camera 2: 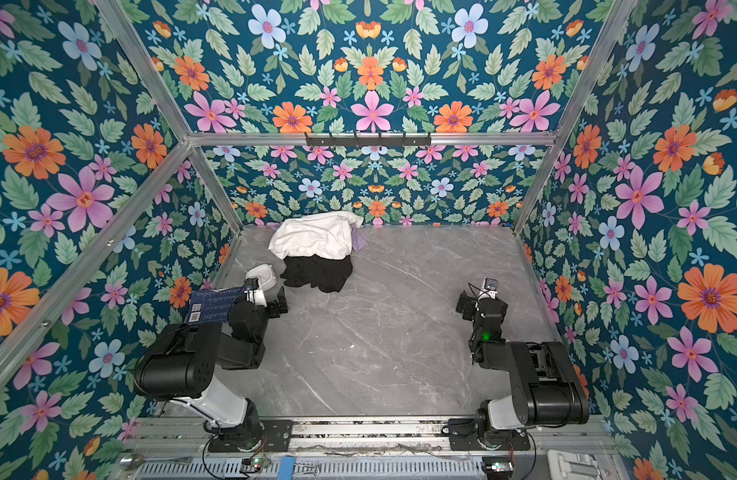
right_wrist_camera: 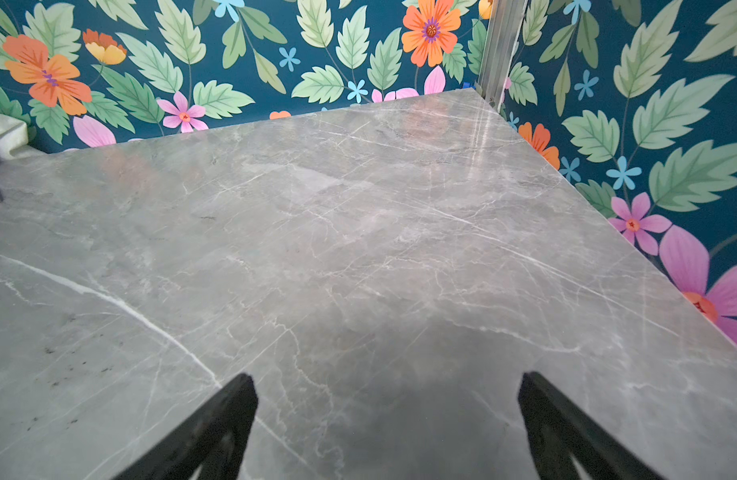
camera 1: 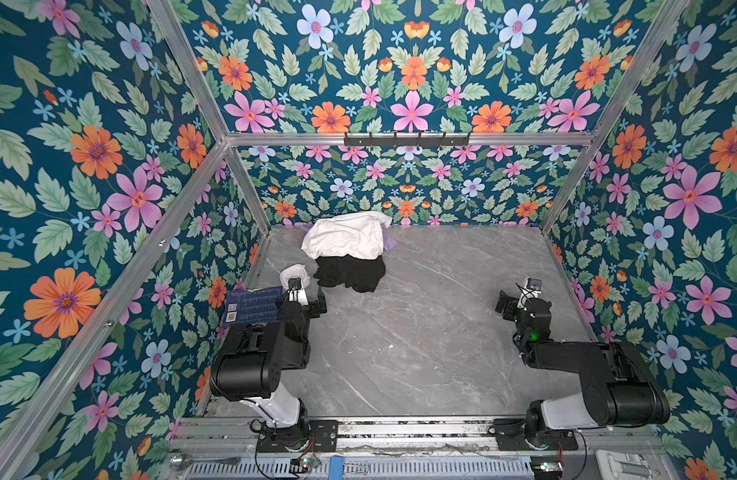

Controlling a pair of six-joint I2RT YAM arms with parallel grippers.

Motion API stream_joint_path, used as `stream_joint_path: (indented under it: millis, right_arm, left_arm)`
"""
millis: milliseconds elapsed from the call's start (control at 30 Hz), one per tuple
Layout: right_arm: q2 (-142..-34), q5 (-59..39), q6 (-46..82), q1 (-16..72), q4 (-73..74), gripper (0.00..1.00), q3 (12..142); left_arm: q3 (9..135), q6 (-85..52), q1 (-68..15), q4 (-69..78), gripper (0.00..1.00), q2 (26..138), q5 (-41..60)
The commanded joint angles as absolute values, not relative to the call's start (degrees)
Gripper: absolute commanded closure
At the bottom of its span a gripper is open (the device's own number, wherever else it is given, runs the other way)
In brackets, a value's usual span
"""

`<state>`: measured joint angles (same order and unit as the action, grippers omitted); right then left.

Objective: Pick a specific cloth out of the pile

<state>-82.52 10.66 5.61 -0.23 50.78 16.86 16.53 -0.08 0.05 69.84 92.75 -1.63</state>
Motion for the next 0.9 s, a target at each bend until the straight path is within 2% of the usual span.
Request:
stream_joint_path:
  millis: [0, 167, 267, 367, 533, 700, 867]
  right_arm:
    - [-82.4, 10.1, 5.4, -0.3, 51.8, 0.01, 17.1]
    - [-82.2, 10.9, 5.3, -0.1, 52.0, 0.01, 17.0]
    - [-79.1, 12.1, 6.1, -0.1, 46.9, 0.01, 18.5]
    - [-75.3, 12.0, 6.1, -0.1, 37.8, 0.01, 21.6]
    - [-72.7, 12.8, 5.7, 0.2, 33.8, 0.01, 23.0]
    - [-69.9, 15.7, 6.8, 1.0, 27.7, 0.01, 25.3]
    - [-67.5, 17.8, 6.4, 1.0, 22.7, 0.01, 27.9]
  left_arm:
    - [16.6, -0.1, 0.1, 71.4, 0.00, 92.6, -1.4]
    - [16.4, 0.0, 0.0, 71.7, 0.00, 92.6, -1.6]
    - [16.5, -1.0, -0.6, 70.1, 0.00, 90.9, -6.5]
    - [18.3, -2.5, -0.7, 63.1, 0.00, 87.0, -11.3]
    - [20.0, -4.1, -0.8, 54.8, 0.00, 81.7, -14.2]
    - [25.7, -7.3, -1.0, 40.3, 0.00, 78.1, -19.3]
    - [28.6, -15.7, -1.0, 32.0, 0.00, 74.4, -17.9]
